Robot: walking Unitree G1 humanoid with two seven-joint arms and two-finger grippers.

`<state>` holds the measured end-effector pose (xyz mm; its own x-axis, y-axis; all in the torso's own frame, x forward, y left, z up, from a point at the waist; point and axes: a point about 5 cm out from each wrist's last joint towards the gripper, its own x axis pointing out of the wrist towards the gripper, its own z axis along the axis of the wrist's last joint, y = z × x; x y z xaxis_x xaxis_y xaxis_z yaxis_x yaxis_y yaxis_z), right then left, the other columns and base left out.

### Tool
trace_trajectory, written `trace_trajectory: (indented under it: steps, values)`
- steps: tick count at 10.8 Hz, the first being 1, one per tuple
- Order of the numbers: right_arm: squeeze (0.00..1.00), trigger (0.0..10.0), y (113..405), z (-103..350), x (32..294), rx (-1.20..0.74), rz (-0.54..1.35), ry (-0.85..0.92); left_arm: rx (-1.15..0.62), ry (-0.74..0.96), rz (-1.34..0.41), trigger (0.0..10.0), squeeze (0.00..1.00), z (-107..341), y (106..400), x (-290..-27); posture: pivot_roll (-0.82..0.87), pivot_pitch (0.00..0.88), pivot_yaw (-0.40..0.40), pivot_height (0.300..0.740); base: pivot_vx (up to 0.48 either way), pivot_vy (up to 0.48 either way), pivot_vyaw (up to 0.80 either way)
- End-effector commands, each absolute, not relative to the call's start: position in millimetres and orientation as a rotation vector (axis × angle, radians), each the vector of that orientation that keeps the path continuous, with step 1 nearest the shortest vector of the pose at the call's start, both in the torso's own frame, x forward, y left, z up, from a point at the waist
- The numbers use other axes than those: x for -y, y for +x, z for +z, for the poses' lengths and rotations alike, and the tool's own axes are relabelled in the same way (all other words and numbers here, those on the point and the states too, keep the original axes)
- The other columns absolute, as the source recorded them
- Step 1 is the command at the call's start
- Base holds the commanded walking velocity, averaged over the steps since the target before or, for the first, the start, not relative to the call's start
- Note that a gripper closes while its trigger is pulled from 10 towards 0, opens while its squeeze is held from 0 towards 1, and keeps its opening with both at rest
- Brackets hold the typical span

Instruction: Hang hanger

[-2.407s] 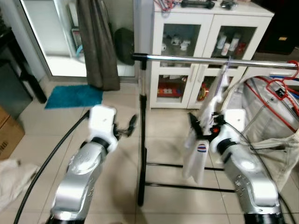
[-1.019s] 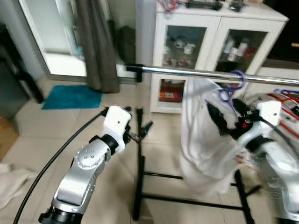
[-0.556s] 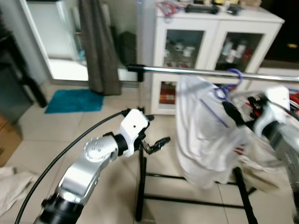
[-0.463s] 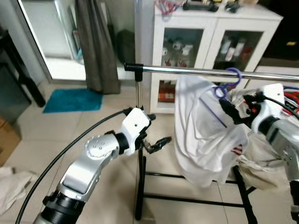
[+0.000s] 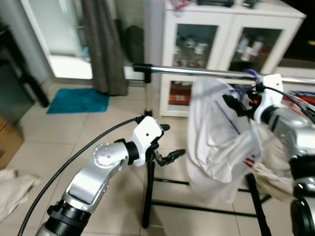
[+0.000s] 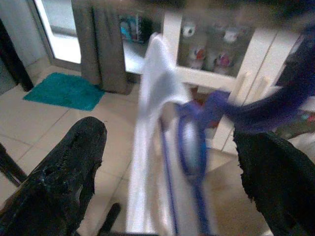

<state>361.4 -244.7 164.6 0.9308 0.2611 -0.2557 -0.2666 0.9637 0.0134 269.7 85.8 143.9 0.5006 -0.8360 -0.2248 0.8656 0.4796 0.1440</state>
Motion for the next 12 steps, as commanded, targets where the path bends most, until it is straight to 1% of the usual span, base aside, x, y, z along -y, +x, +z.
trace_trajectory:
  steps: [1, 2, 3, 4, 5, 6, 7, 8, 10, 11, 12]
  values:
    - [0.0, 10.0, 365, 167, 247, -0.247, 0.247, -0.031, -0.132, 0.257, -1.048, 10.0, 0.0, 144, 271, -86, 0.03, 0.0, -0.041, 0.74, 0.0, 0.0, 0.0]
    - [0.0, 10.0, 372, 169, 244, -0.242, 0.245, -0.022, -0.132, 0.26, -1.047, 10.0, 0.0, 144, 273, -86, 0.03, 0.0, -0.042, 0.74, 0.0, 0.0, 0.0]
    - [0.0, 8.2, 376, 169, 243, -0.243, 0.246, -0.025, -0.131, 0.262, -1.047, 10.0, 0.0, 144, 273, -86, 0.03, 0.0, -0.043, 0.74, 0.0, 0.0, 0.0]
    - [0.0, 4.1, 379, 171, 243, -0.237, 0.245, -0.02, -0.127, 0.263, -1.047, 10.0, 0.0, 145, 275, -85, 0.04, 0.0, -0.05, 0.74, 0.0, 0.0, 0.0]
    - [0.0, 3.3, 380, 172, 245, -0.236, 0.242, -0.022, -0.126, 0.264, -1.046, 10.0, 0.0, 145, 275, -84, 0.04, 0.0, -0.05, 0.74, 0.0, 0.0, 0.0]
    - [0.0, 2.6, 380, 171, 248, -0.25, 0.241, -0.036, -0.126, 0.266, -1.046, 10.0, 0.0, 144, 274, -85, 0.04, 0.0, -0.053, 0.74, 0.0, 0.0, 0.0]
    - [0.0, 2.7, 379, 171, 253, -0.262, 0.239, -0.044, -0.128, 0.267, -1.05, 10.0, 0.0, 143, 273, -85, 0.03, 0.0, -0.052, 0.74, 0.0, 0.0, 0.0]
    - [0.0, 2.5, 378, 171, 256, -0.262, 0.236, -0.043, -0.13, 0.269, -1.052, 10.0, 0.0, 143, 273, -84, 0.03, 0.0, -0.052, 0.74, 0.0, 0.0, 0.0]
    - [0.0, 2.5, 371, 175, 262, -0.239, 0.263, -0.032, -0.131, 0.273, -1.056, 10.0, 0.0, 142, 273, -83, 0.02, 0.0, -0.046, 0.74, 0.0, 0.0, 0.0]
    - [0.0, 2.0, 370, 174, 264, -0.24, 0.265, -0.032, -0.133, 0.273, -1.064, 10.0, 0.0, 141, 273, -82, 0.02, 0.0, -0.042, 0.74, 0.0, 0.0, 0.0]
    - [0.0, 1.2, 370, 171, 264, -0.247, 0.252, -0.032, -0.135, 0.274, -1.078, 10.0, 0.0, 141, 272, -81, 0.01, 0.0, -0.036, 0.74, 0.0, 0.0, 0.0]
